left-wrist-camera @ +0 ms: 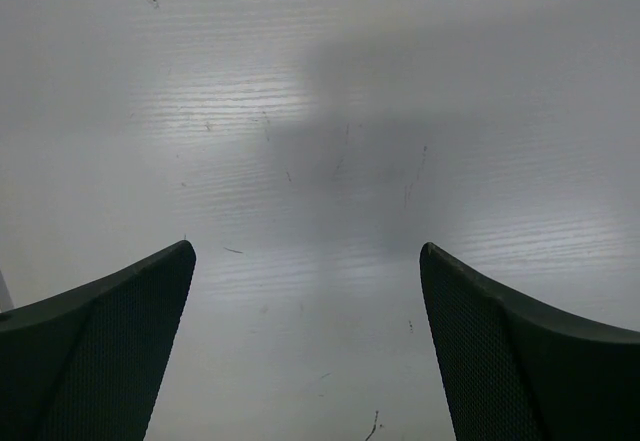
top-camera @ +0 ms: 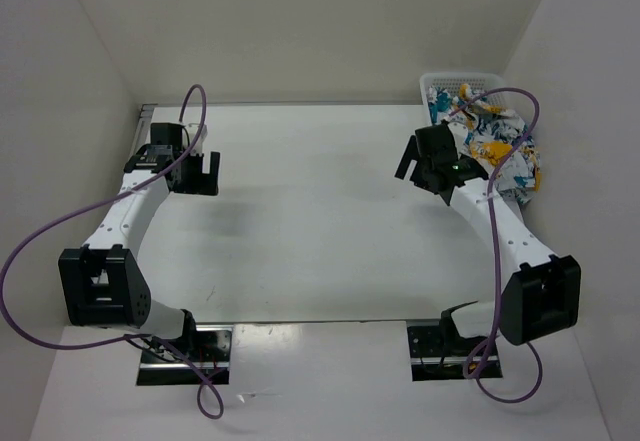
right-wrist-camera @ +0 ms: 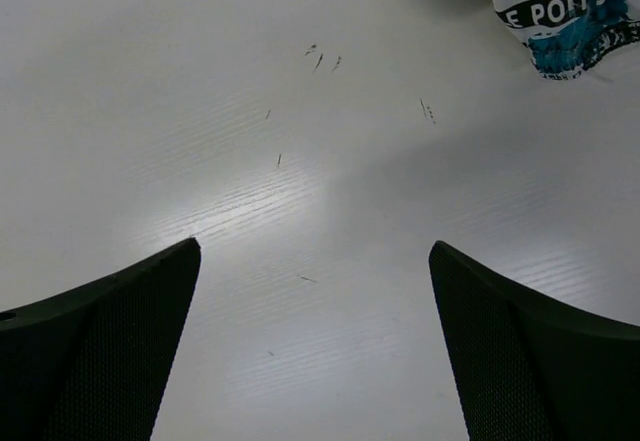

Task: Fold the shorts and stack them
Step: Grab the shorts from the pile

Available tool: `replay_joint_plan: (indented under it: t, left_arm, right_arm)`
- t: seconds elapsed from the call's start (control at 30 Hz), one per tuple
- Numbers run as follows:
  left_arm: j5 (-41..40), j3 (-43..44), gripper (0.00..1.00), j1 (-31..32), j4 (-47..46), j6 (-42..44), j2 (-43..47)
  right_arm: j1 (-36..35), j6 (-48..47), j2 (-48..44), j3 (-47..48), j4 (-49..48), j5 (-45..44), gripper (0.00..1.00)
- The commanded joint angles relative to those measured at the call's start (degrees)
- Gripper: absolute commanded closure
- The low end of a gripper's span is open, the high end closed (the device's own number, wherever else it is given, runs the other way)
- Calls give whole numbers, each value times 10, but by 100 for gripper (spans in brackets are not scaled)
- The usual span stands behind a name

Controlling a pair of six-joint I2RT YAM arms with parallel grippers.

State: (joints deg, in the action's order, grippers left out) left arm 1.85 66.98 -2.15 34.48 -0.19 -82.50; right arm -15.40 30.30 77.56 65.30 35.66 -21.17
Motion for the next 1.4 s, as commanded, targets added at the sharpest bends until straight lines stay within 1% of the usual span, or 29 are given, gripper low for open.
replay_joint_plan:
  t: [0.0, 0.07, 0.13, 0.23, 0.3, 0.33, 0.37, 0.4, 0.43, 0.5, 0.53, 0.57, 0.6, 0.63, 0.7, 0.73, 0.8, 0.83, 0.9, 0.97, 1.0, 1.1, 1.13, 1.2, 1.37]
  left_arm:
    - [20, 18, 0, 1, 0, 2, -3]
    - [25, 18, 0, 1, 0, 2, -3]
    - [32, 13, 0, 1, 0, 2, 2]
    - [52, 8, 0, 1, -6, 2, 8]
    - [52, 8, 0, 1, -6, 2, 8]
    - [52, 13, 0, 1, -6, 2, 2]
    - [59, 13, 0, 1, -6, 2, 1]
    - [59, 13, 0, 1, -6, 2, 1]
    - [66, 13, 0, 1, -6, 2, 1]
    - [66, 13, 0, 1, -6, 2, 1]
    - [78, 13, 0, 1, -6, 2, -4]
    - [78, 13, 0, 1, -6, 2, -4]
    - [78, 13, 0, 1, -6, 2, -4]
    - [83, 13, 0, 1, -6, 2, -4]
    - [83, 7, 0, 1, -6, 2, -4]
    - [89, 7, 0, 1, -6, 2, -4]
    - [89, 2, 0, 1, -6, 2, -4]
    - [89, 2, 0, 1, -6, 2, -4]
    - [89, 2, 0, 1, -6, 2, -4]
    - [89, 8, 0, 1, -1, 2, -4]
    - [89, 8, 0, 1, -1, 2, -4]
    - [80, 13, 0, 1, 10, 2, -4]
    - [72, 13, 0, 1, 17, 2, -4]
    - [54, 19, 0, 1, 24, 2, -4]
    - [54, 19, 0, 1, 24, 2, 9]
  right_arm:
    - [-1, 5, -42, -10, 8, -41, 0]
    - [-1, -3, -73, -31, 8, -41, 0]
    - [-1, -30, -100, -50, -29, -29, 0]
    - [-1, -31, -143, -84, -61, -29, 0]
    - [5, 30, -166, -105, -61, -69, 0]
    - [16, 69, -184, -122, -61, -99, 1]
    - [25, 70, -184, -134, -67, -93, 1]
    - [37, 70, -203, -146, -82, -81, 3]
    - [66, 77, -210, -162, -102, -58, 4]
    - [105, 84, -210, -162, -108, -30, 4]
    - [161, 84, -192, -162, -108, 47, 2]
    - [162, 84, -192, -162, -108, 48, 0]
    - [218, 84, -182, -162, -108, 69, 0]
    - [237, 84, -154, -162, -108, 83, 0]
    - [245, 84, -122, -151, -102, 54, 0]
    - [252, 90, -87, -141, -94, 45, 0]
    - [275, 95, -50, -129, -99, 72, 0]
    - [298, 95, -17, -123, -109, 85, 0]
    - [314, 95, 7, -107, -136, 119, 0]
    - [321, 100, 31, -88, -150, 127, 0]
    - [330, 100, 38, -82, -160, 138, 1]
    - [346, 100, 80, -58, -172, 156, 9]
    - [346, 100, 94, -41, -172, 156, 14]
    - [346, 100, 130, -29, -179, 156, 16]
    - [368, 107, 124, -35, -233, 203, 16]
